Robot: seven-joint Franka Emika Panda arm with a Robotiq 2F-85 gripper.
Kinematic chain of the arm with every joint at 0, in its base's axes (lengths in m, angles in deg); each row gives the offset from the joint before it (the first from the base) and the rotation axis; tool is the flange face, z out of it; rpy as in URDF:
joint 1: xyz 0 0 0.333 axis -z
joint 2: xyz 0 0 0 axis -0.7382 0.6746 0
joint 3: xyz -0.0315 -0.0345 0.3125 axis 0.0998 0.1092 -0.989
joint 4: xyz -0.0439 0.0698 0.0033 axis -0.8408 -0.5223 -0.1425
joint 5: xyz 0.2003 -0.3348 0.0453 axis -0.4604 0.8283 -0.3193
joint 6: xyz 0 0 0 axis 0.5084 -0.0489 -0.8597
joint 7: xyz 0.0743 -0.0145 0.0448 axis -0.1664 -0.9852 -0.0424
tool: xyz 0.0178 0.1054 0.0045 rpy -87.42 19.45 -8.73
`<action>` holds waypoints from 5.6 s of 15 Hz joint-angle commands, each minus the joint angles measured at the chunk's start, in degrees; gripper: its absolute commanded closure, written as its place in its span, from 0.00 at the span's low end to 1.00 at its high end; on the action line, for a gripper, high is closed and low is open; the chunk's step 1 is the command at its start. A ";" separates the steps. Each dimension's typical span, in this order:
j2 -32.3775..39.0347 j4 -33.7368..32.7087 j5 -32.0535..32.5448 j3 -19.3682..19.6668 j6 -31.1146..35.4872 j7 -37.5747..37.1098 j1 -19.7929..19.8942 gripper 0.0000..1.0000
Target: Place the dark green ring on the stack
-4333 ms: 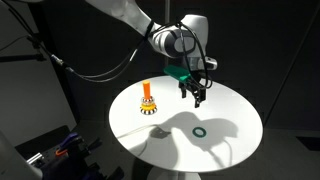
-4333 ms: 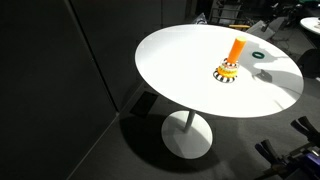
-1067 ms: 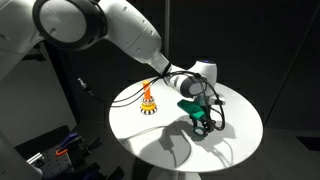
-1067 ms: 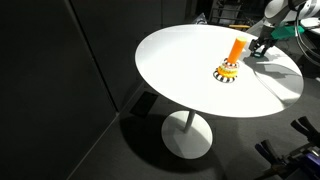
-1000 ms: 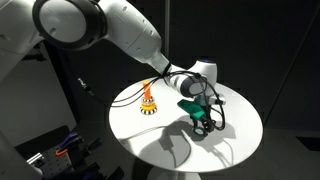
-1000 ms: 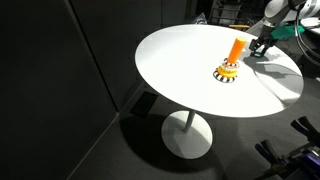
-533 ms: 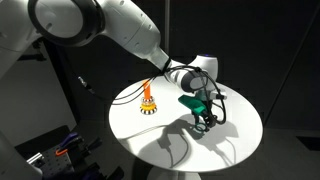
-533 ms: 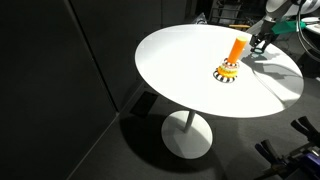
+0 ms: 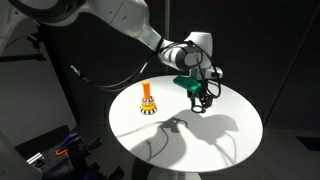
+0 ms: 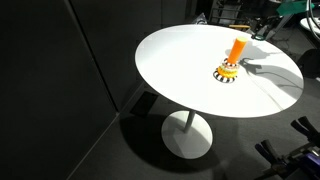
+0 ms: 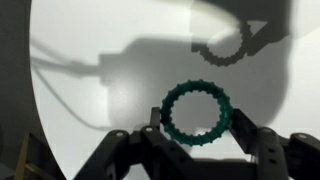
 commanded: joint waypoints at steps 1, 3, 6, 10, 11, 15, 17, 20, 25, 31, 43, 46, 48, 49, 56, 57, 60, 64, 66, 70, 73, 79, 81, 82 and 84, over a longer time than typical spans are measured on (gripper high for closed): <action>-7.48 6.23 0.32 -0.52 -2.27 -0.47 -1.14 0.55; -10.62 8.72 0.13 -0.91 -2.89 -0.08 -1.71 0.55; -14.91 12.34 -0.01 -1.42 -3.94 0.19 -2.57 0.55; -19.96 16.61 -0.23 -2.20 -5.99 0.78 -3.50 0.55; -21.23 17.74 -0.44 -2.48 -6.33 1.05 -3.68 0.55; -26.07 22.33 -1.58 -3.92 -6.25 2.66 -4.23 0.55; -28.18 24.42 -2.29 -4.58 -6.03 3.59 -4.58 0.55; -30.35 27.24 -3.44 -5.35 -5.15 4.42 -5.46 0.55; -33.37 30.59 -3.75 -5.65 -2.02 4.26 -6.76 0.55; -32.27 29.99 -2.76 -5.18 -1.59 3.10 -7.00 0.30; -31.84 29.70 -2.82 -6.10 -1.74 2.61 -8.35 0.55; -31.75 29.74 -2.81 -6.57 -1.68 2.56 -9.24 0.55; -31.67 29.78 -2.75 -6.84 -1.78 2.54 -9.76 0.55; -31.62 29.89 -2.70 -7.00 -1.79 2.54 -10.00 0.55; -30.68 30.33 -2.78 -8.11 -1.17 2.85 -11.29 0.55; -30.53 30.35 -2.81 -8.28 -1.04 2.96 -11.46 0.55; -30.26 30.44 -2.78 -8.77 -0.73 3.05 -11.86 0.55; -30.02 30.57 -2.32 -9.26 -0.12 2.92 -12.40 0.55; -29.79 30.41 -1.79 -9.37 0.24 2.61 -12.72 0.55; -29.55 30.33 -0.59 -9.41 1.37 2.31 -13.22 0.55; -29.57 30.36 1.43 -9.24 1.53 1.68 -13.54 0.55; -29.87 29.92 3.89 -9.15 -0.47 1.39 -13.48 0.55; -29.63 29.73 3.77 -9.19 -1.01 1.48 -13.45 0.55; -29.58 29.71 3.72 -9.21 -1.23 1.50 -13.45 0.55; -29.36 29.58 3.77 -9.24 -1.96 1.44 -13.51 0.55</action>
